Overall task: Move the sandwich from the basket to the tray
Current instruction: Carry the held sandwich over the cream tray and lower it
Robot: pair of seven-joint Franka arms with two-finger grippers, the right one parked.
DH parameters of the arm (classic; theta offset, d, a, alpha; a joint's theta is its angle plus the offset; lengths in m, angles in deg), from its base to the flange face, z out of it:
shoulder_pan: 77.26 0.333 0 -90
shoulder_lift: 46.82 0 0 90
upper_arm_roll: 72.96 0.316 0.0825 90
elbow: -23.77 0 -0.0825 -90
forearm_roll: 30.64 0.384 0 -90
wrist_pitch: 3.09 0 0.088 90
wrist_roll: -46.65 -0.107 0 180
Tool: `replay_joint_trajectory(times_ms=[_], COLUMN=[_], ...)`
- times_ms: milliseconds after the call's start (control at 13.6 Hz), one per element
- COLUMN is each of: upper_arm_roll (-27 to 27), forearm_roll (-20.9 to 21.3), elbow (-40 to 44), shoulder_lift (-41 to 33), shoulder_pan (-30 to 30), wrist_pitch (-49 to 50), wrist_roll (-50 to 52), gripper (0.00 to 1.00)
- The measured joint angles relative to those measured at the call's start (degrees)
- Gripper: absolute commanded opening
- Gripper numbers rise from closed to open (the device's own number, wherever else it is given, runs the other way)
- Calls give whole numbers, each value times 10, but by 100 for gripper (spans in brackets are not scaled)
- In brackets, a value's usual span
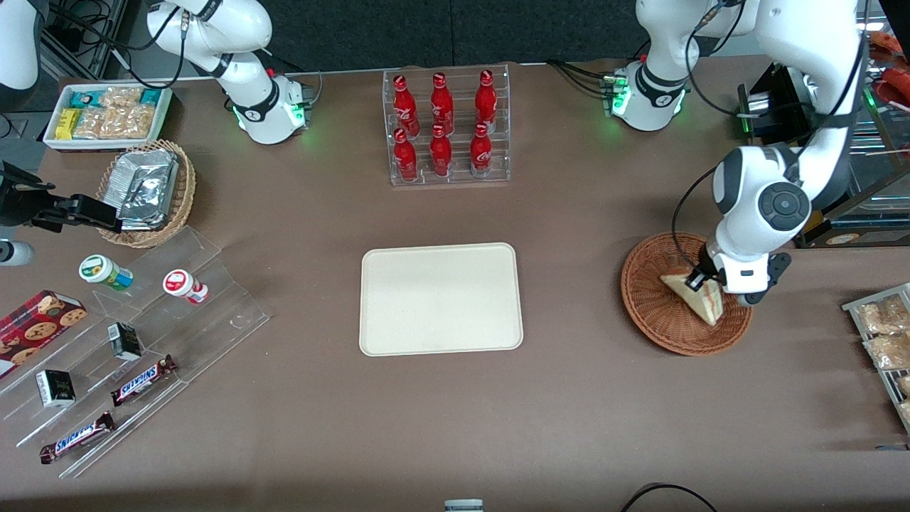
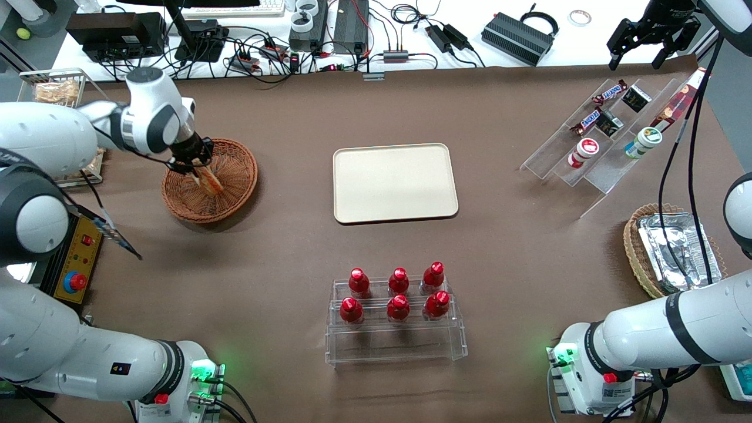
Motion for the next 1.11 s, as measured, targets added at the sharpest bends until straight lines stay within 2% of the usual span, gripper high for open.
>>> replay_joint_trajectory(times_ms=[147,295,589,884,1105], upper_arm_roll=[-6,-10,-16,-18,-18], forearm_roll=[7,6,-27,-33,-47], elbow=[58,113,183,309,389], shoulder_lift=[-30,-42,-20,101,203], shoulder_pan=[-16,-54,-165,-285,-334], wrist_pitch=[105,165,177,176,159], wrist_roll=[-5,-5,-3,25,30], gripper=[0,0,0,0,0])
